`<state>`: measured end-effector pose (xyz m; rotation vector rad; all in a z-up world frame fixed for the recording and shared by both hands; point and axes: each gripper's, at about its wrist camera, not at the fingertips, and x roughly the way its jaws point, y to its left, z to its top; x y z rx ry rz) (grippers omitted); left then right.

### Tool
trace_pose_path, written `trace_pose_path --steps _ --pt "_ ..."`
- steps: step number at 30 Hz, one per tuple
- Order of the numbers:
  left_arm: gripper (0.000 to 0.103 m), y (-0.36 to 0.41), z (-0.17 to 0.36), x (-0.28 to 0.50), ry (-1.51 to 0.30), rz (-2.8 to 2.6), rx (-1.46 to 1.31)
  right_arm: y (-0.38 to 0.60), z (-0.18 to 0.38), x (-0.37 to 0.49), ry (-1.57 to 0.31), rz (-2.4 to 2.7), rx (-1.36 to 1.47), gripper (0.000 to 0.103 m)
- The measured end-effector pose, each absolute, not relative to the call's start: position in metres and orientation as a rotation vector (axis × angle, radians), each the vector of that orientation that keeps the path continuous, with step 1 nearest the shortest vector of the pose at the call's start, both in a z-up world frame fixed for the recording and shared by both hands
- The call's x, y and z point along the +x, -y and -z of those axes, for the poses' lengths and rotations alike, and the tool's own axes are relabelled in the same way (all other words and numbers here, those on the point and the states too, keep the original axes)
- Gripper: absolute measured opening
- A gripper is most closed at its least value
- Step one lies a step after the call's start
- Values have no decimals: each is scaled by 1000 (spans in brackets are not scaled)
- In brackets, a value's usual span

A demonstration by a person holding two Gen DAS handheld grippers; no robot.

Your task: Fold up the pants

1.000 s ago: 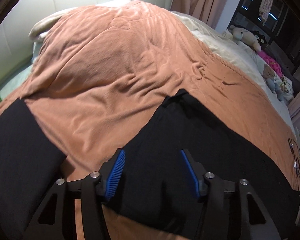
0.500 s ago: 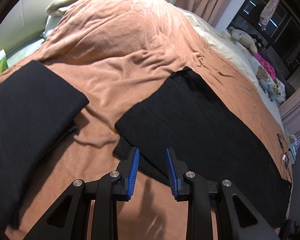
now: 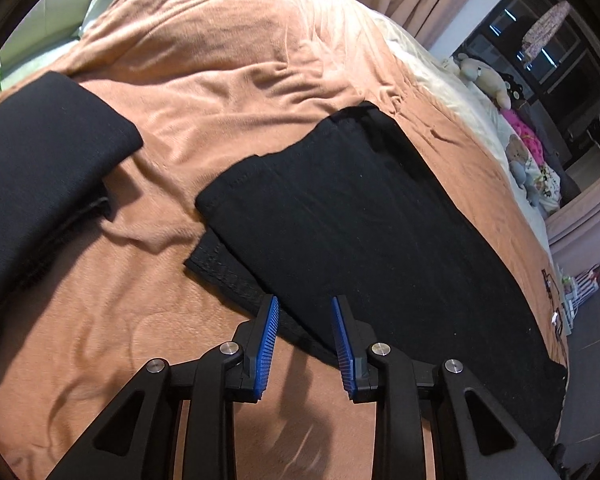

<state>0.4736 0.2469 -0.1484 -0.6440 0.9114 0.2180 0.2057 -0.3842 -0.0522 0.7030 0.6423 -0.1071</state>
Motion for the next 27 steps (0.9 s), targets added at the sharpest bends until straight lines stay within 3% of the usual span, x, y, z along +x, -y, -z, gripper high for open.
trace_pose_path --steps 5,9,23,24,25,26,27 --pt "30 -248 160 477 -912 -224 -676 384 65 224 -644 72 738 84" --pt "30 -252 169 479 -908 -234 -697 390 74 240 -662 61 748 75" --pt "30 -259 185 481 -869 -276 -778 393 84 250 -642 89 771 75" --pt "28 -259 185 482 -867 -281 -783 391 83 250 -636 97 771 67" --pt "12 -260 184 482 -867 -297 -778 390 84 250 -633 121 763 45" --pt "2 -260 184 482 -867 -303 -779 390 84 251 -640 134 760 35" --pt "2 -261 184 481 -859 -301 -794 393 85 253 -648 148 767 21"
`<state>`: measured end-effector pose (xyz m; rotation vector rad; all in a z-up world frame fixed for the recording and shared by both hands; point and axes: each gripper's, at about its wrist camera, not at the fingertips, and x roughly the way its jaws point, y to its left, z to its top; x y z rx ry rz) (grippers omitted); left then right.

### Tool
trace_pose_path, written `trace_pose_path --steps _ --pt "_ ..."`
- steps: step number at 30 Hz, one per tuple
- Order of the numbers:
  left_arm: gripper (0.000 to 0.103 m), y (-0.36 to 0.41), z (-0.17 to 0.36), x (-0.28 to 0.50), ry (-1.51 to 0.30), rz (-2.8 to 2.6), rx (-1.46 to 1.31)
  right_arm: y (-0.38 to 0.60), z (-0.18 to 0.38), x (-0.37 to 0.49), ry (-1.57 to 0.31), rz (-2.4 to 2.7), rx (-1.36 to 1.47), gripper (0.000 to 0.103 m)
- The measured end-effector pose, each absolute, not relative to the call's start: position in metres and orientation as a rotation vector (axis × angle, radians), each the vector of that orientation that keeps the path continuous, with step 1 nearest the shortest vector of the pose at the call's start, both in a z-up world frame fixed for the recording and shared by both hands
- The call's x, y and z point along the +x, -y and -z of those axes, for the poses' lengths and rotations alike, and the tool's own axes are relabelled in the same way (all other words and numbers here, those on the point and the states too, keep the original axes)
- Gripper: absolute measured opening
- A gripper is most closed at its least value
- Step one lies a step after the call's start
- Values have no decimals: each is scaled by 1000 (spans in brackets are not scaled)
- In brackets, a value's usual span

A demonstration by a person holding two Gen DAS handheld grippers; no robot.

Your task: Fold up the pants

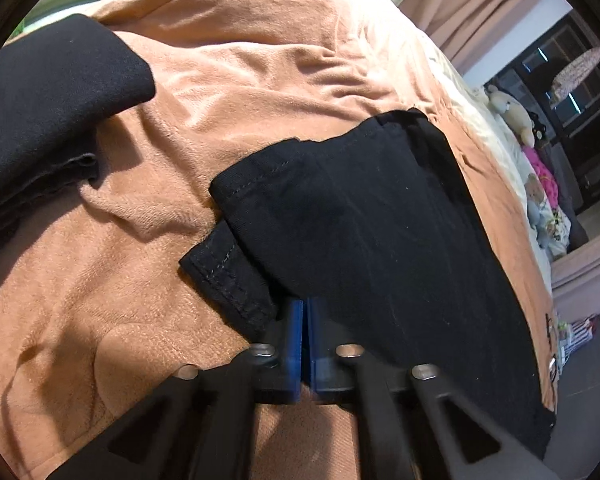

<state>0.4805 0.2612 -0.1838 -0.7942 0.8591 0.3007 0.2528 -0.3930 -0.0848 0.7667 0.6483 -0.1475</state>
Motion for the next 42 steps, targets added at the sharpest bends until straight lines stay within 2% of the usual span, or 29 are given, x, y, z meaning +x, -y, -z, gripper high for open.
trace_pose_path --steps 1,3,9,13,15,16,17,19,20,22,24,25,37,39,42 --pt "1 -262 183 478 -847 -300 -810 396 86 254 -646 138 787 14" --pt "1 -263 178 473 -831 -291 -814 400 84 250 -629 117 806 9" --pt "1 -258 171 457 -829 -230 -837 395 75 239 -579 132 781 4" --pt "2 -252 174 461 -903 -226 -795 393 82 238 -588 133 791 4" --pt "11 -255 175 459 -903 -245 -805 391 88 238 -609 141 787 4" --pt "28 -258 175 458 -902 -249 -816 392 90 237 -612 132 799 5" --pt "51 -261 175 456 -900 -262 -823 393 93 235 -614 118 820 6" --pt "62 -266 174 450 -873 -291 -831 400 96 230 -612 91 868 10" --pt "63 -270 173 448 -862 -301 -836 403 98 228 -613 81 884 13" --pt "63 -275 176 448 -859 -295 -860 410 99 225 -610 70 895 36" --pt "63 -279 180 450 -859 -294 -880 412 97 221 -592 42 897 47" --pt "63 -279 181 451 -853 -294 -885 414 96 222 -589 41 893 49" --pt "62 -292 192 477 -767 -301 -913 408 103 241 -591 24 897 49" --pt "59 -295 193 478 -753 -313 -916 410 103 243 -580 30 898 49" --pt "52 -299 196 474 -734 -322 -961 411 106 243 -568 55 917 38"
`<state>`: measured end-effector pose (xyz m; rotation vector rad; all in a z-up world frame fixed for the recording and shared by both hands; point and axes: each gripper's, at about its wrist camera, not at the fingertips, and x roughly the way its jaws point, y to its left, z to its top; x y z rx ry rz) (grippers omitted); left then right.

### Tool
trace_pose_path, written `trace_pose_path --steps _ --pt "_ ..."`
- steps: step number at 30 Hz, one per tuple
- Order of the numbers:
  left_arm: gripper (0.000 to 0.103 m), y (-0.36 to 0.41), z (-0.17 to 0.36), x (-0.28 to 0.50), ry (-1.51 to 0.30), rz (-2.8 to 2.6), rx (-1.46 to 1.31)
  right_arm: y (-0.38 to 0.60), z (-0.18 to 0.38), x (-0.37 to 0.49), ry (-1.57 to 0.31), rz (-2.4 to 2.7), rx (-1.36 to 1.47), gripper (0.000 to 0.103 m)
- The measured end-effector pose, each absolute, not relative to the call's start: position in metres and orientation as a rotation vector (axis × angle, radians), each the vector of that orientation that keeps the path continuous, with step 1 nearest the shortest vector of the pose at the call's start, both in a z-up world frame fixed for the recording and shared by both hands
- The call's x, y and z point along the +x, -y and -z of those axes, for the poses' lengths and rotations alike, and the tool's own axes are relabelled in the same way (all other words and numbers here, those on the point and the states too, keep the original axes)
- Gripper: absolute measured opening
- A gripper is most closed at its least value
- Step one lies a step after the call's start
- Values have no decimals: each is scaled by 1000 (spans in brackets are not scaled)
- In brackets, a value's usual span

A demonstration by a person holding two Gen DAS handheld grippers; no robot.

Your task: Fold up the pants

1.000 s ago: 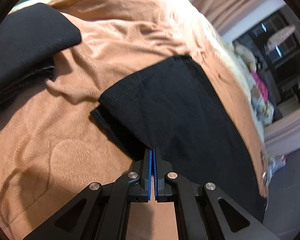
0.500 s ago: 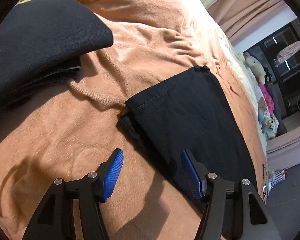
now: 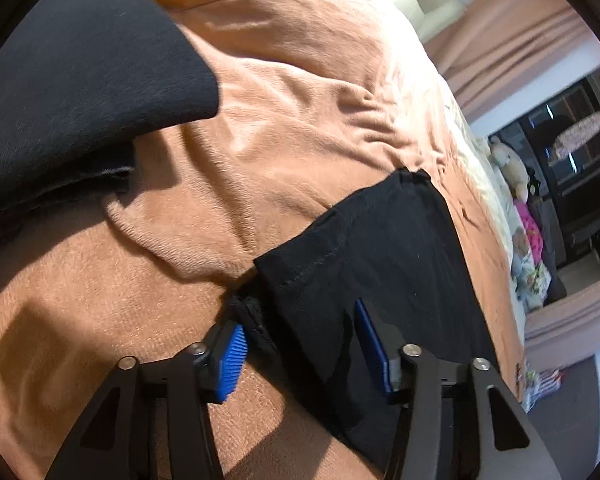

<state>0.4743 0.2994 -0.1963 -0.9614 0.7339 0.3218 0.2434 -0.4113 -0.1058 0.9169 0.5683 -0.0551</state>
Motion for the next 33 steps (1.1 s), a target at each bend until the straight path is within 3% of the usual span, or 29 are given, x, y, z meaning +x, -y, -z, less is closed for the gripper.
trace_pose_path --steps 6,8,9,16,33 --pt "49 -296 196 471 -749 -301 -979 409 113 240 -536 72 992 25" --pt "10 -297 196 471 -766 -319 -975 410 112 239 -535 85 995 14" --pt "8 -299 196 472 -766 -299 -989 410 112 239 -533 80 996 12" --pt "4 -298 152 473 -697 -337 -903 401 80 229 -462 58 916 4" --pt "4 -312 59 425 -628 -309 -883 393 17 185 -425 43 859 3"
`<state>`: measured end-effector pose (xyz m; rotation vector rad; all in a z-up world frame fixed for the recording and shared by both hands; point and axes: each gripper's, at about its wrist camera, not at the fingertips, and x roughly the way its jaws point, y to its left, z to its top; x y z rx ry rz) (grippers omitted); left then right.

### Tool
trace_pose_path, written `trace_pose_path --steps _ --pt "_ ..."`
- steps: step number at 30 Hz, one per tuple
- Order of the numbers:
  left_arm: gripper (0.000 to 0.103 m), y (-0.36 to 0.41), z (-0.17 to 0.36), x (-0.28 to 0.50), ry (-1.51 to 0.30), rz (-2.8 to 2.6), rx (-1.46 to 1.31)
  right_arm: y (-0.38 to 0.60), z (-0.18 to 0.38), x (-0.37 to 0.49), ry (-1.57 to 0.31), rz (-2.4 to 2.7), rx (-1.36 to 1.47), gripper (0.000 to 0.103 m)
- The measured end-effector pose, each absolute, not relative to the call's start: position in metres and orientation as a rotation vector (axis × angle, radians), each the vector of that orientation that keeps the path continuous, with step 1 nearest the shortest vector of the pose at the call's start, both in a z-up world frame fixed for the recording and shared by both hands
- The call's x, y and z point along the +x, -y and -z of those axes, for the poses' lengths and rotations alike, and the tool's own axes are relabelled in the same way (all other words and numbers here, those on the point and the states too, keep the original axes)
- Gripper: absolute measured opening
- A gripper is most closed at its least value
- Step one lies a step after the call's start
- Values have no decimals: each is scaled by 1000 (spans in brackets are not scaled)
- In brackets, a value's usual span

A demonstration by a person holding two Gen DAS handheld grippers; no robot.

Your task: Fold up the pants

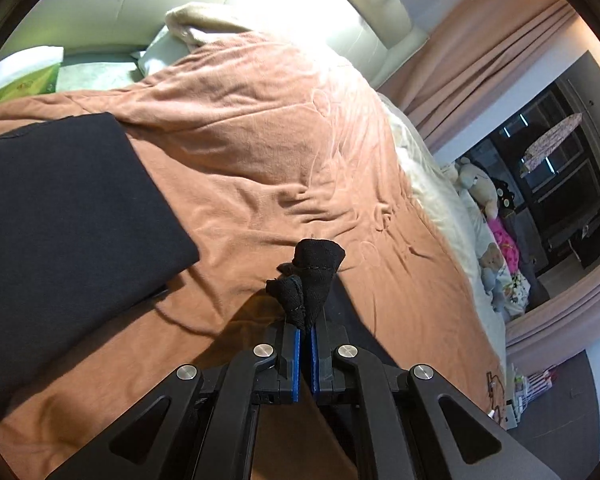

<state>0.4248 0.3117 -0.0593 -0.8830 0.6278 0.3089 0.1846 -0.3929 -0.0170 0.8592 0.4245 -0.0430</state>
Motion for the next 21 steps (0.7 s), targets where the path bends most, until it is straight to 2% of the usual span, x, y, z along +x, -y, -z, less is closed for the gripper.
trace_pose_path --steps 21 --pt "4 -329 59 278 -686 -260 -898 398 11 57 -464 48 877 3"
